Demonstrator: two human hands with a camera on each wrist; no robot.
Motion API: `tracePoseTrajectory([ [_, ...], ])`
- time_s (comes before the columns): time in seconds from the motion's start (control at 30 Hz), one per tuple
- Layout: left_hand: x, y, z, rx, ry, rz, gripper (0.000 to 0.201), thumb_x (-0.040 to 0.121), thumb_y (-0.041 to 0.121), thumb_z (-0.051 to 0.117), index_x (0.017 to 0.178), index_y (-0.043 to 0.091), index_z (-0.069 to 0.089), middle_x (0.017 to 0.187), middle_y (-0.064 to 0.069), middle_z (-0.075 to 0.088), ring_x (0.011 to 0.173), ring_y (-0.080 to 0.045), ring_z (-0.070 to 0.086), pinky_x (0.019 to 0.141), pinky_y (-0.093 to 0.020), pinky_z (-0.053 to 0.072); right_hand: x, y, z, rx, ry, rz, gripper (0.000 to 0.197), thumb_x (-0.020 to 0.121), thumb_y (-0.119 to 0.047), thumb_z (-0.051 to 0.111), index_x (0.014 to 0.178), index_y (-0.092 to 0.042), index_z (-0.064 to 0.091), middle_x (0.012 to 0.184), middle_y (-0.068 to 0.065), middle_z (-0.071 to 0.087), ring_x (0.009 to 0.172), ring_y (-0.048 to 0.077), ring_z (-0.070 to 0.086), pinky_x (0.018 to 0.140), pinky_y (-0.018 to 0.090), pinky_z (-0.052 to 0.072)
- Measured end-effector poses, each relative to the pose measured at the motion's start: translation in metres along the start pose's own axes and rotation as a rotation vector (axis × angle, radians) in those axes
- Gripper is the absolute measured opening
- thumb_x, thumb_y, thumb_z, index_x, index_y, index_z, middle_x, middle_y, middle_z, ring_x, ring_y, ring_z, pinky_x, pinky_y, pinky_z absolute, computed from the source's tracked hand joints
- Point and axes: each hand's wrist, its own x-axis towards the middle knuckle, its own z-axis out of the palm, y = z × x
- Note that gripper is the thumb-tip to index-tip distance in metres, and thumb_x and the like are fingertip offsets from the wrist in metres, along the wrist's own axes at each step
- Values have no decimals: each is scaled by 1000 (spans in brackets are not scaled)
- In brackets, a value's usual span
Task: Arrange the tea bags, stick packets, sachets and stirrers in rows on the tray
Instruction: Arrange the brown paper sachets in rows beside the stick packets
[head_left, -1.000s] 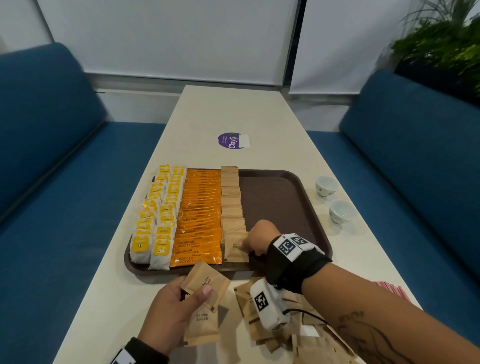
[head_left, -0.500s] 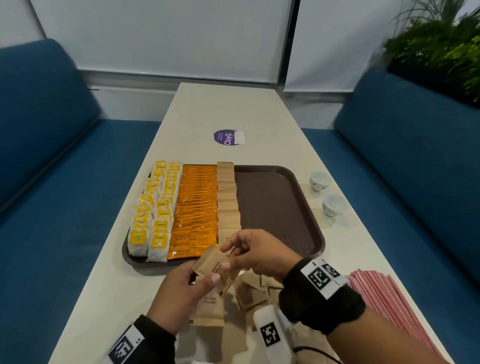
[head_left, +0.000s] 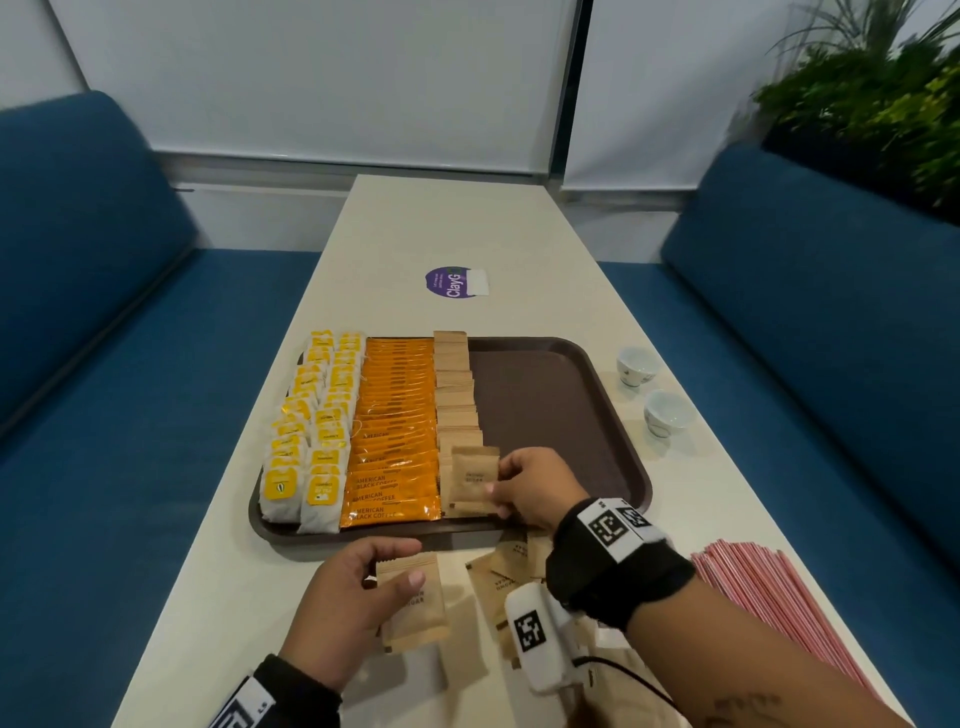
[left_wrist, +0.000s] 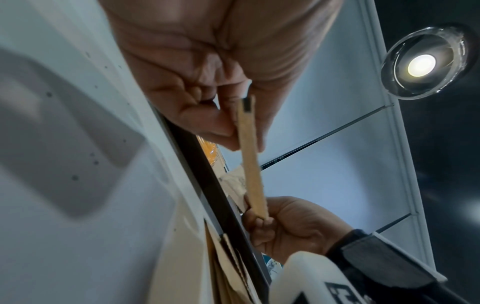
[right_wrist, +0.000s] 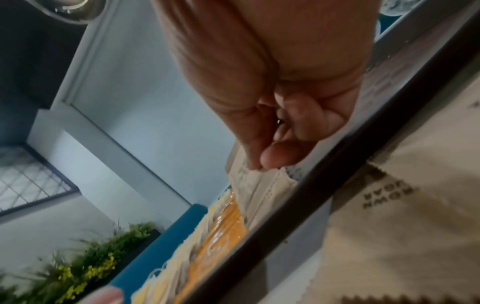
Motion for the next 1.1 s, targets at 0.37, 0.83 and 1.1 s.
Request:
tracePoseTrajectory([
  [0.37,-6,1,-5,16,-30,-15,27,76,-2,71,93,19,69,93,-9,70,86,-28,65,69,-39,55,6,-12,6,-304,90,-8,46,74,-15,79,110,-14,50,111,4,57,99,19,59,83,31,53],
  [0.83,-10,26,32,151,-219,-1,27,80,-2,67,91,22,67,95,-5,69,80,-19,64,59,-27,52,-104,29,-84,-374,59,-142,57,61,-30,87,104,-36,50,96,-13,56,80,1,52,68,16,41],
  [1.1,-6,32,81,439,-285,25,8,83,16,68,78,17,63,83,5,66,79,-11,61,59,-17,44,-137,99,-81,-594,-100,-47,95,55,-39,88,133,-44,33,124,-21,33,117,4,36,102,27,40],
])
